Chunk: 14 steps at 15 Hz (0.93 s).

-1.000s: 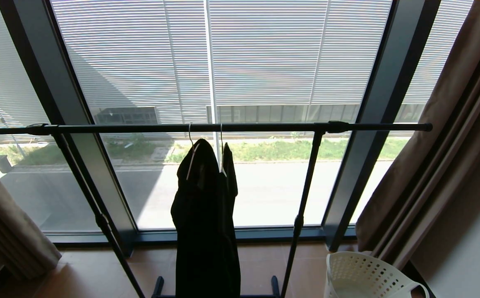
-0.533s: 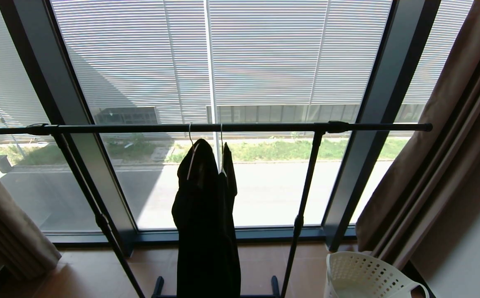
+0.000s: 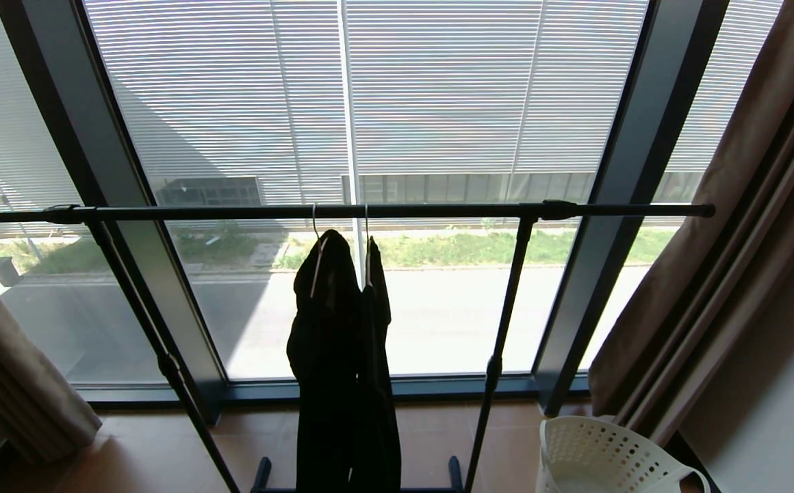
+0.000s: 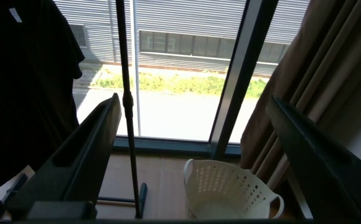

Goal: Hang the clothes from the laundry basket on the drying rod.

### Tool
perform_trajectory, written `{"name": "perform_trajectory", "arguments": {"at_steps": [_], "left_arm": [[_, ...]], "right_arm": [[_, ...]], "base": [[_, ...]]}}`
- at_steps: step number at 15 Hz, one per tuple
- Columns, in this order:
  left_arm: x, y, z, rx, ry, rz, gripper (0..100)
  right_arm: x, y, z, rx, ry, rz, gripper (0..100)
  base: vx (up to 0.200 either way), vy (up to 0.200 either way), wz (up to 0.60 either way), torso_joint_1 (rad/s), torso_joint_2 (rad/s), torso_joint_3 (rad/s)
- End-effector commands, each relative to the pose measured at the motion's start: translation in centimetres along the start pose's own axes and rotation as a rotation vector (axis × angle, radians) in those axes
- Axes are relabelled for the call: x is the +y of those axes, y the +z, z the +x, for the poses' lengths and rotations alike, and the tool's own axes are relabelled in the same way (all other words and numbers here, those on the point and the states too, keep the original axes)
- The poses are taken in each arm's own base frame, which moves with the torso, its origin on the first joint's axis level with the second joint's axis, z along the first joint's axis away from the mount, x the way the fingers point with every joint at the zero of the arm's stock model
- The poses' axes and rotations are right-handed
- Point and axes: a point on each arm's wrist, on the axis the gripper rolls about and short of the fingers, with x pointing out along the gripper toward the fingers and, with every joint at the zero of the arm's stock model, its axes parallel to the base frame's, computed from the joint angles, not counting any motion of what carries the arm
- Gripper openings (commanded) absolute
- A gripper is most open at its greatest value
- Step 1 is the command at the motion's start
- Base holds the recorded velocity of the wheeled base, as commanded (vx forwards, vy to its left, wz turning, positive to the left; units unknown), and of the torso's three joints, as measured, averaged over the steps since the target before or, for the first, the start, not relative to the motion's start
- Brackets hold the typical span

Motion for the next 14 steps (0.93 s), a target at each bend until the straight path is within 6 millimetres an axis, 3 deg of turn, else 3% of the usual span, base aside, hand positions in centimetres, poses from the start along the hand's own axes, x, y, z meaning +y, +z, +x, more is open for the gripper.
{"name": "perform_trajectory", "arguments": {"at_steps": [1, 3, 6, 14], "left_arm": [[0.10, -0.03, -0.11, -0.016, -0.049, 0.002, 100], [0.22, -0.04, -0.12, -0.017, 0.004, -0.017, 100], [0.26, -0.23, -0.65, -0.090, -0.072, 0.000, 100], [0.24, -0.23, -0.64, -0.088, -0.075, -0.003, 100]], "right_arm": [[0.00, 0.01, 0.01, 0.001, 0.000, 0.000, 100], [0.00, 0.05, 0.01, -0.004, 0.000, 0.000, 100], [0.00, 0.05, 0.01, -0.004, 0.000, 0.001, 100], [0.00, 0.04, 0.01, -0.002, 0.000, -0.002, 100]], "base": [[0.000, 0.000, 0.00, 0.000, 0.00, 0.000], [0.000, 0.000, 0.00, 0.000, 0.00, 0.000], [0.000, 0.000, 0.00, 0.000, 0.00, 0.000], [0.000, 0.000, 0.00, 0.000, 0.00, 0.000]]}}
